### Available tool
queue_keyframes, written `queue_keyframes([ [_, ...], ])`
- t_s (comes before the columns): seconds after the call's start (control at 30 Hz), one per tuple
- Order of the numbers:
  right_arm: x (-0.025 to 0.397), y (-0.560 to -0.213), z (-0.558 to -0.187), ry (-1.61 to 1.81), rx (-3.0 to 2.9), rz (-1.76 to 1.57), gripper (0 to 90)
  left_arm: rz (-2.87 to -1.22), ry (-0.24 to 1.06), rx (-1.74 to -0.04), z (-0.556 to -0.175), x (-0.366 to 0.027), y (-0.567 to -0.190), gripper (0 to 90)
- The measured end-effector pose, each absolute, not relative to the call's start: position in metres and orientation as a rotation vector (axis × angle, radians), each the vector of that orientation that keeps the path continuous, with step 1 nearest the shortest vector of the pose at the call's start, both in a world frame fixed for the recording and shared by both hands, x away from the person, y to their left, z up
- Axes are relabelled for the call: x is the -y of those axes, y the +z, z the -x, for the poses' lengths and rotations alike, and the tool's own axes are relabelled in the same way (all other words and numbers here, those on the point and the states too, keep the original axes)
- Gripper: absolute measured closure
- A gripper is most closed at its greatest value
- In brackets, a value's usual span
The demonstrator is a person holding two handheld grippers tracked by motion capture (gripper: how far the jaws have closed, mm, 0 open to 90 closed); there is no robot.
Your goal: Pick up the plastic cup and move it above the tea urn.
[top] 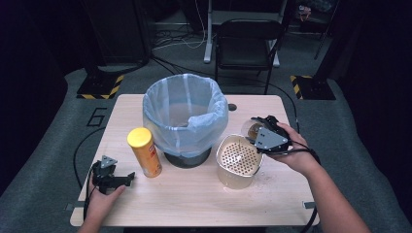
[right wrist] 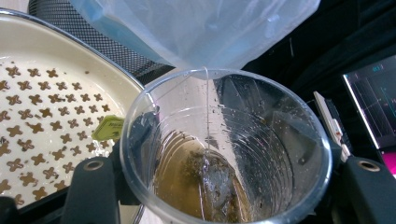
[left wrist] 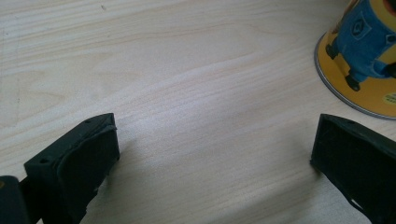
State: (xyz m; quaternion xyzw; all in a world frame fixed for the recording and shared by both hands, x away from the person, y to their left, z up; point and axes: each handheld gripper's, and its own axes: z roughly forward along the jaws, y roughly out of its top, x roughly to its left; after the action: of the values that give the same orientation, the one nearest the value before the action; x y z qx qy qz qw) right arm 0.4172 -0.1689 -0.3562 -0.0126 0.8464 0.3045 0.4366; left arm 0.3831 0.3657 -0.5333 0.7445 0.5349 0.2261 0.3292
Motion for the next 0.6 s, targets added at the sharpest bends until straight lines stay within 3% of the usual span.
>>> queue_keyframes([
  [0.33, 0.159, -0.363, -0.419, 0.687, -2.054, 0.168, 33.8, -1.949, 0.592, -1.399, -0.383, -0.366, -0.533, 0.6],
  [0.6, 0.15, -0.379, -0.406, 0.388, -1.973, 0.364, 34.5, -1.953, 0.593, -1.401, -0.383, -0.366, -0.533, 0.6],
])
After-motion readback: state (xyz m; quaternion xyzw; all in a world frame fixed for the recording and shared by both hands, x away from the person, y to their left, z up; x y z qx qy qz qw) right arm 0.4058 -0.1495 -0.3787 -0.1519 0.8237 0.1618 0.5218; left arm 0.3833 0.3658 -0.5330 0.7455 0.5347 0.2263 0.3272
